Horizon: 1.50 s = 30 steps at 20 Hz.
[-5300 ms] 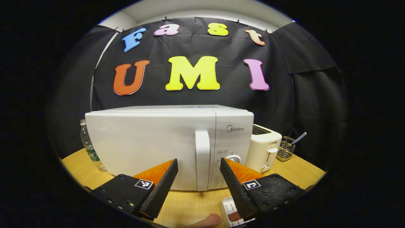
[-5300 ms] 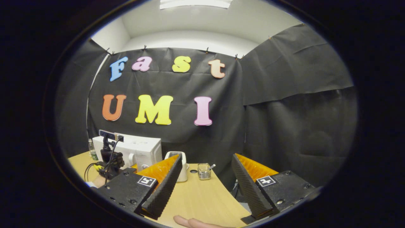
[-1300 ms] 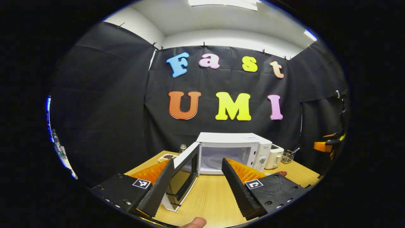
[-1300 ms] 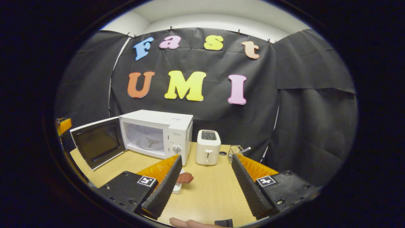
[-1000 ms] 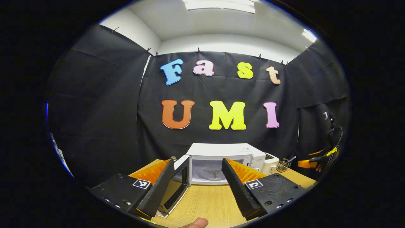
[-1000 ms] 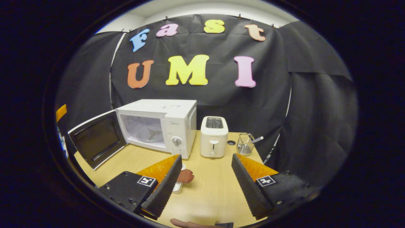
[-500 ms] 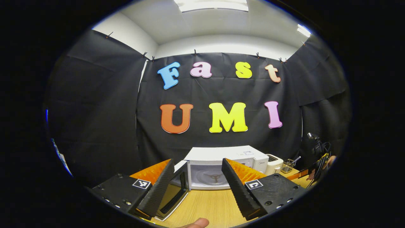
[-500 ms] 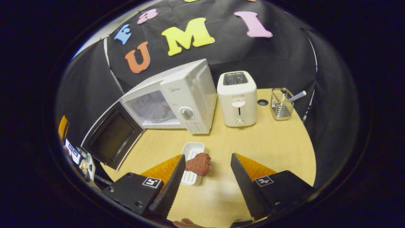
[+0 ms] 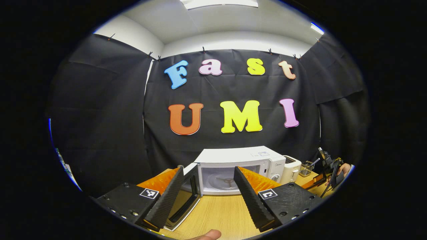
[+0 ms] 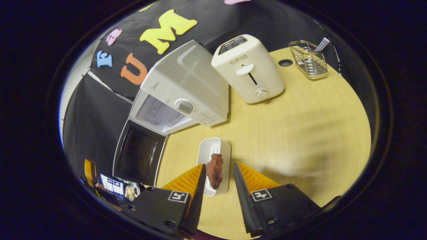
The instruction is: Open the microwave oven with the left hand, put the food in, and close the microwave oven.
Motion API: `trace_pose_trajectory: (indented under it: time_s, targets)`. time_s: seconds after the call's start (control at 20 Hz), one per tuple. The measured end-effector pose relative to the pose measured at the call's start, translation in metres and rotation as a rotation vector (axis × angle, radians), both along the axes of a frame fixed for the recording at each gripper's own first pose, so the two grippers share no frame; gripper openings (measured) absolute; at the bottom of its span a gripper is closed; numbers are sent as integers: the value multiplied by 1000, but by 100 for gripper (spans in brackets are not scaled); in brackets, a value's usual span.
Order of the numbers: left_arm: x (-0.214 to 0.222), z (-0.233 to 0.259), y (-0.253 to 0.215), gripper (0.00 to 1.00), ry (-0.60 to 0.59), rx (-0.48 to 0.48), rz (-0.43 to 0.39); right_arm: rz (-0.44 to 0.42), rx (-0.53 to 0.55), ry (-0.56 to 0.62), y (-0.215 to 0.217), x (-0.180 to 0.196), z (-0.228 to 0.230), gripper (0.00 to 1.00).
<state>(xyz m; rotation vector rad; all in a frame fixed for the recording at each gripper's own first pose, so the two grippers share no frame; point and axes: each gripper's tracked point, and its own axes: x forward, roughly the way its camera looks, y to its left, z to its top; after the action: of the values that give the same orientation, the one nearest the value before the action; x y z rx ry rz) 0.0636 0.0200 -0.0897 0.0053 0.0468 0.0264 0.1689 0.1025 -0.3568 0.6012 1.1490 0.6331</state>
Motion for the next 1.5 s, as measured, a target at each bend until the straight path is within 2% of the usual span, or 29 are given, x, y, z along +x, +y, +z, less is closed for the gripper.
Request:
trace_pose_trajectory:
  time_s: [0.05,0.1,0.15,0.2,0.25,0.45,0.5,0.55,0.8,0.95,1.0,1.2,1.45,1.5]
  targets:
    - [-1,0,-3,93,3,-7,-12,20,38,45,8,-7,-2,28]
    - [-2,-1,-5,92,6,-15,-21,26,47,74,7,-10,-4,34]
    - [-2,0,-5,92,5,-20,-26,22,54,96,9,-13,-8,17]
    - [-2,1,-4,92,2,-21,-27,23,56,94,6,-14,-5,6]
    - [-3,2,-3,92,-2,-20,-26,21,49,80,6,-14,-5,11]
    - [-9,1,6,92,-9,-26,-22,-4,-2,-28,-6,-17,19,10]
    - [-10,1,9,81,-12,-25,-20,-3,-15,-59,-6,-20,26,9]
    - [-12,1,12,81,-15,-26,-17,-1,-31,-92,-6,-24,35,9]
    - [-19,-2,27,81,-29,-44,-13,9,-216,-333,8,-38,68,9]
    - [-27,-5,41,81,-33,-47,2,29,-278,-452,37,-54,88,9]
    - [-29,-5,47,92,-38,-47,8,38,-290,-493,47,-59,96,9]
    - [-38,-12,64,92,-28,-53,31,53,-300,-606,95,-72,117,9]
    - [-49,-13,84,92,-35,-66,49,24,-316,-714,149,-61,121,10]
    - [-50,-13,88,81,-37,-67,59,14,-319,-734,160,-56,122,9]
